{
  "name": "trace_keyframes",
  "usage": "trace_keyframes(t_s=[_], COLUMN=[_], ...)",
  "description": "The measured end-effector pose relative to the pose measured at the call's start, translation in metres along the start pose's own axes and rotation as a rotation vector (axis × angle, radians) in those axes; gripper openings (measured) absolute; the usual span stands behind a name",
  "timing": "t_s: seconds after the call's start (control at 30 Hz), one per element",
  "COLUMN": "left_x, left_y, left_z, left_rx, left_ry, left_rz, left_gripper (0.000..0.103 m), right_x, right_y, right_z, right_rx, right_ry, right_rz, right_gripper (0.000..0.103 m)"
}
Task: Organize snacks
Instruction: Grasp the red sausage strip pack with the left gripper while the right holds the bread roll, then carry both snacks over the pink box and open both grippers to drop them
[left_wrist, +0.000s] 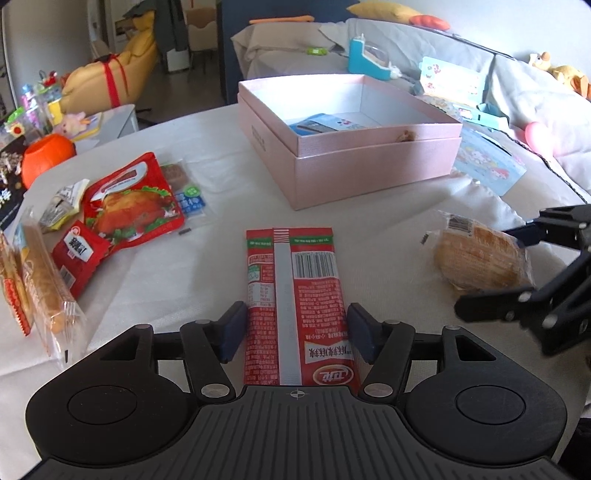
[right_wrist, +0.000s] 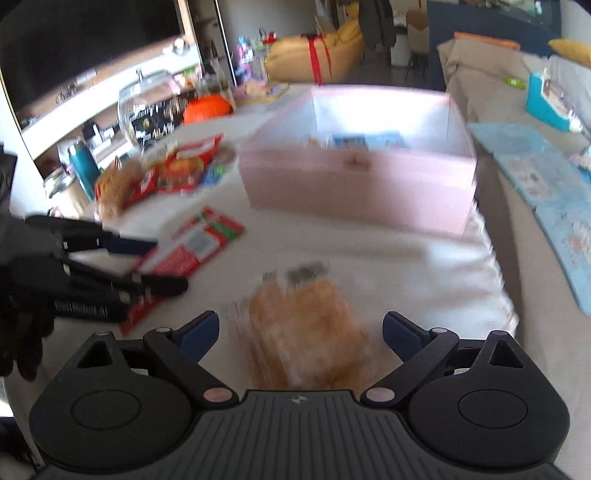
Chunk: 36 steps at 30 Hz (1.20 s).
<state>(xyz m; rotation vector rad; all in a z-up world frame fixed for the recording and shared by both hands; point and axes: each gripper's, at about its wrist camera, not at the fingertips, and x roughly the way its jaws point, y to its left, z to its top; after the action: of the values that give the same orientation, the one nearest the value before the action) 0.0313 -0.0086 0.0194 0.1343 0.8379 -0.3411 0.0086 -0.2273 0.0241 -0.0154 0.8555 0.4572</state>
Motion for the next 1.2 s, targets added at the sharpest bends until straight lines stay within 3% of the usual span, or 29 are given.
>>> trace_keyframes(t_s=[0.2, 0.27, 0.33, 0.47, 0.57, 0.87, 1.13, 1.2], left_x=[0.000, 0.000, 0.000, 0.000, -0.003, -0.023, -0.047, -0.037], left_y=[-0.001, -0.001, -0.001, -0.001, -0.002, -0.003, -0.006, -0.003], left_z=[0.000, 0.000, 0.000, 0.000, -0.002, 0.008, 0.086, 0.119], left_rx=[-0.002, -0.003, -0.004, -0.013, -0.010, -0.043, -0.065, -0.122], left_ry=[-0.001, -0.002, -0.002, -0.007, -0.028, -0.118, -0.336, -0.395], left_rz=[0.001, 0.001, 0.002, 0.012, 0.011, -0.089, -0.116, -0.172], left_gripper=[0.065, 0.065, 0.065, 0.065, 0.057, 0.051, 0.052, 0.056], right_x=[0.010, 0.010, 0.004, -0.012, -0.020, -0.047, -0.050, -0.047], right_y=[0.018, 0.022, 0.022, 0.018, 0.011, -0.003, -0.014, -0.015], right_z=[-0.005, -0.003, 0.002, 0.008, 0.012, 0.014, 0.019, 0.024], right_rx=[-0.095, -0.117, -0.109, -0.084, -0.050, -0.004, 0.036, 0.043], right_ry=[-0.019, -0.023, -0.030, -0.086, -0.102, -0.180, -0.212, -0.223], right_rz=[-0.087, -0.101, -0.078, -0.087, -0.100, -0.173, -0.187, -0.175], right_gripper=[0.091, 0.070, 0.056, 0.053, 0.052, 0.052, 0.052, 0.052])
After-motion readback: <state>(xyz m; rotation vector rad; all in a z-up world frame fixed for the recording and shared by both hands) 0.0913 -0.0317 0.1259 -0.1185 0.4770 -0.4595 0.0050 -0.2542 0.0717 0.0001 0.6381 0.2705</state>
